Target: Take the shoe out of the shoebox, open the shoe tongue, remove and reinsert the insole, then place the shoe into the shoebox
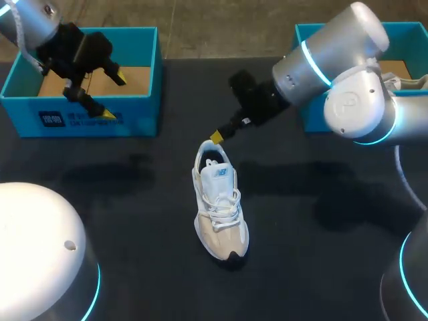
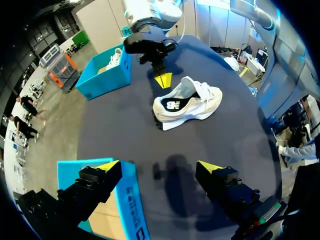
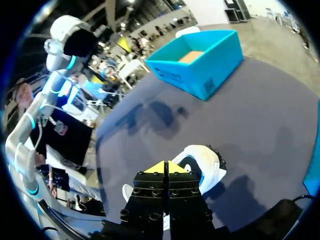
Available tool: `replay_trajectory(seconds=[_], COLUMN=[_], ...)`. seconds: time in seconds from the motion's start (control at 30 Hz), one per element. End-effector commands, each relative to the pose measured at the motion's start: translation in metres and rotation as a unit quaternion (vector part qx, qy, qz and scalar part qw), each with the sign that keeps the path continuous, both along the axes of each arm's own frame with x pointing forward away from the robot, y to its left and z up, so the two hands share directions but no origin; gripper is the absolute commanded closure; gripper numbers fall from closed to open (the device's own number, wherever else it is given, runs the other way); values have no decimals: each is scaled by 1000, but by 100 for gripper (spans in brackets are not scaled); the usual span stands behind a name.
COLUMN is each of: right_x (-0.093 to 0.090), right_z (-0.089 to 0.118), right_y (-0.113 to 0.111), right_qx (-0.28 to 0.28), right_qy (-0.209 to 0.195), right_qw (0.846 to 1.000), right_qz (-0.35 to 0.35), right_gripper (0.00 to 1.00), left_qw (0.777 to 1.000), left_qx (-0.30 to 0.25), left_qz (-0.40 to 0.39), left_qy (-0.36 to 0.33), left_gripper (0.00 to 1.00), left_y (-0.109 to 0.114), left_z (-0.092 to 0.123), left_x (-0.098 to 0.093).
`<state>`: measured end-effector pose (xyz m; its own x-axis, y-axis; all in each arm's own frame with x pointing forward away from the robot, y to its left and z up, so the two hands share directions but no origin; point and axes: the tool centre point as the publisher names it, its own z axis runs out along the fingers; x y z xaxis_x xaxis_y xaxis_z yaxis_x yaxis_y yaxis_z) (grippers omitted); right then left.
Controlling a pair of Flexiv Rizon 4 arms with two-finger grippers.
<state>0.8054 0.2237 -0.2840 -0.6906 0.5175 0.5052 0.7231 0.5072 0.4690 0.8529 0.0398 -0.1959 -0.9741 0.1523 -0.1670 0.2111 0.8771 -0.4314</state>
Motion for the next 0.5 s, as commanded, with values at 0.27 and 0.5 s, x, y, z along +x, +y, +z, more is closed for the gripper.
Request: replay_trajectory(seconds=[0.27,0.5], right_x=[-9,-19], right_z=[-3,-12], right_y=[17,21], right_qx=[-255,-306], right_qy=[-36,-33], right_qw=[960,940], right_qz=[-108,-145], right_gripper=[100,100], left_qw=[999,999], left_qx=[7,7], left_qz=[29,29], left_qy=[-18,-18], left_gripper=[0,0], left_y=[24,24], left_z=[13,13], left_x=[9,9])
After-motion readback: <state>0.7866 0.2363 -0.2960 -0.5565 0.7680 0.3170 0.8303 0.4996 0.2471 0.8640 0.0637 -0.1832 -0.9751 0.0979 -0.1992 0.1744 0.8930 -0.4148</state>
